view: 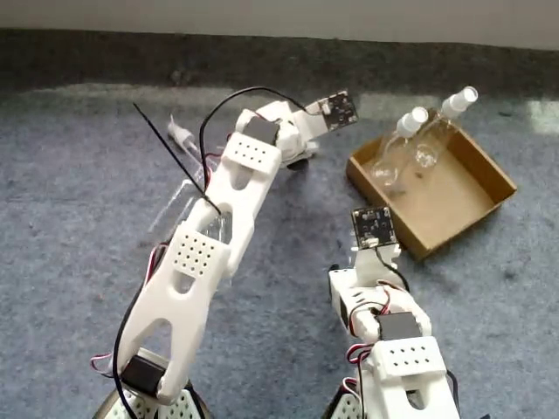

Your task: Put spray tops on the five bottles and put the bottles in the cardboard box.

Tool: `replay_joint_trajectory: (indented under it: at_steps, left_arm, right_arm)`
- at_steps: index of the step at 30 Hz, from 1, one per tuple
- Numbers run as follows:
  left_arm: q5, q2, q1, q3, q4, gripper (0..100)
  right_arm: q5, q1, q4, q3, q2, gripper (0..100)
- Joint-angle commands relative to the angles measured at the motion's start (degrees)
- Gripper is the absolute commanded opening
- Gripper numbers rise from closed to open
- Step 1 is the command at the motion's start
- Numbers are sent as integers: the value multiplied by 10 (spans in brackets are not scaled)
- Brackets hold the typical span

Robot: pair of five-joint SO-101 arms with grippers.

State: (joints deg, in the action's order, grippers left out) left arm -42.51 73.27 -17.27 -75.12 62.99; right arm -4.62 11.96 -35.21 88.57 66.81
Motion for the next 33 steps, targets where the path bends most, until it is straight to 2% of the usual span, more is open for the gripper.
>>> replay_joint_trajectory:
  at_steps: [1, 5, 23, 29, 33]
  left_arm:
    - [4, 22, -17, -58, 11, 99]
    - [4, 28, -20, -75, 43, 28]
    - [6, 23, -15, -83, 100, 6]
    - [6, 24, -20, -207, 195, 6]
    - [6, 2, -15, -201, 229, 6]
  right_arm:
    - [1, -2, 10, -1, 7, 128]
    - [1, -2, 10, -2, 7, 128]
    - [1, -5, 10, -3, 7, 128]
    - [1, -5, 10, -4, 7, 128]
    - [1, -5, 10, -4, 7, 128]
